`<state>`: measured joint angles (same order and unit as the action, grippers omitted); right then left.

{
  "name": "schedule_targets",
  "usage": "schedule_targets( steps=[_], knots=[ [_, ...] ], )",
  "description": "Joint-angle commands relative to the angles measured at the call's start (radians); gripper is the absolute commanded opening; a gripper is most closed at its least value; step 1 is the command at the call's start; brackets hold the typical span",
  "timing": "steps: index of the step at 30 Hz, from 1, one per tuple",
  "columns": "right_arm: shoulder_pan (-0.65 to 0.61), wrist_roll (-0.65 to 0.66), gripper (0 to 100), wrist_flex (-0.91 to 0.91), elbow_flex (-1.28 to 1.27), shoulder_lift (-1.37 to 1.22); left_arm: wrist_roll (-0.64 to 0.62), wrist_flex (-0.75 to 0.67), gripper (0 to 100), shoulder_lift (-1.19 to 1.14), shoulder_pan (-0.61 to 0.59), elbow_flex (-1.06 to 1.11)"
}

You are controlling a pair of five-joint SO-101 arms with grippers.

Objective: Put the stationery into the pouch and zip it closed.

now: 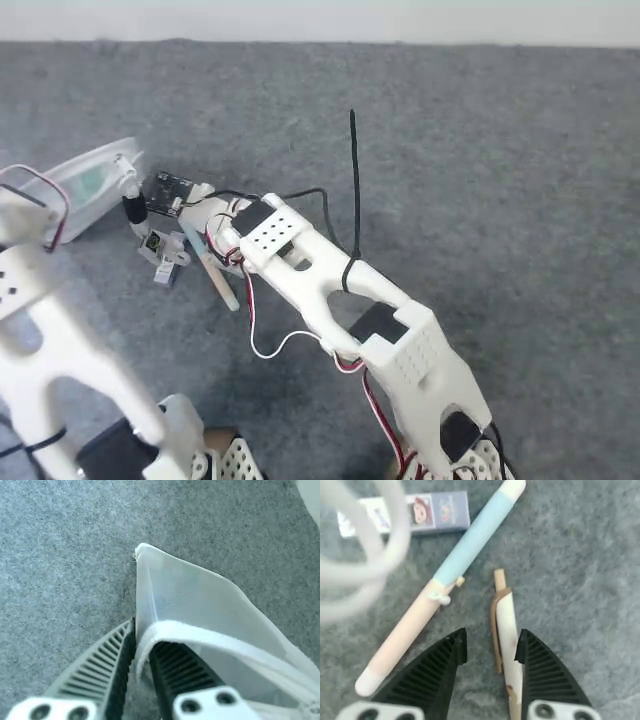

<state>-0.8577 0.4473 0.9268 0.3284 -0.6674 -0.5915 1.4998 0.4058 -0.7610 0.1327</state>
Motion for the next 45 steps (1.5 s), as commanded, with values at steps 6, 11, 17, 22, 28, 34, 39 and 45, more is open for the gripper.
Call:
schedule_targets(
  steps=[6,11,17,22,28,34,39,45],
  knots=[
    [0.036,0.021,16.6,-0.094,0.061,-0.033,-0.017,0.005,1,0.012,-0.011,-0.062],
    [0.047,0.023,16.5,-0.113,0.061,-0.056,-0.017,0.005,1,0.011,-0.011,-0.062],
    [0.051,0.023,6.1,-0.110,0.063,-0.058,-0.017,0.005,1,0.009,-0.011,-0.062],
    [0.051,0.023,1.0,-0.054,0.103,-0.065,-0.017,0.005,1,0.009,-0.011,-0.062],
    [0.051,0.021,0.6,0.059,0.140,-0.061,-0.017,0.005,1,0.008,-0.011,-0.062],
    [0.051,0.021,0.6,0.168,0.170,-0.056,-0.017,0.002,1,0.008,-0.009,-0.062],
    [0.070,0.015,0.6,0.294,0.264,-0.056,-0.017,0.003,1,0.008,-0.005,-0.062],
    [0.105,0.012,0.6,0.389,0.358,-0.056,-0.017,0.006,1,0.014,-0.003,-0.062]
  ],
)
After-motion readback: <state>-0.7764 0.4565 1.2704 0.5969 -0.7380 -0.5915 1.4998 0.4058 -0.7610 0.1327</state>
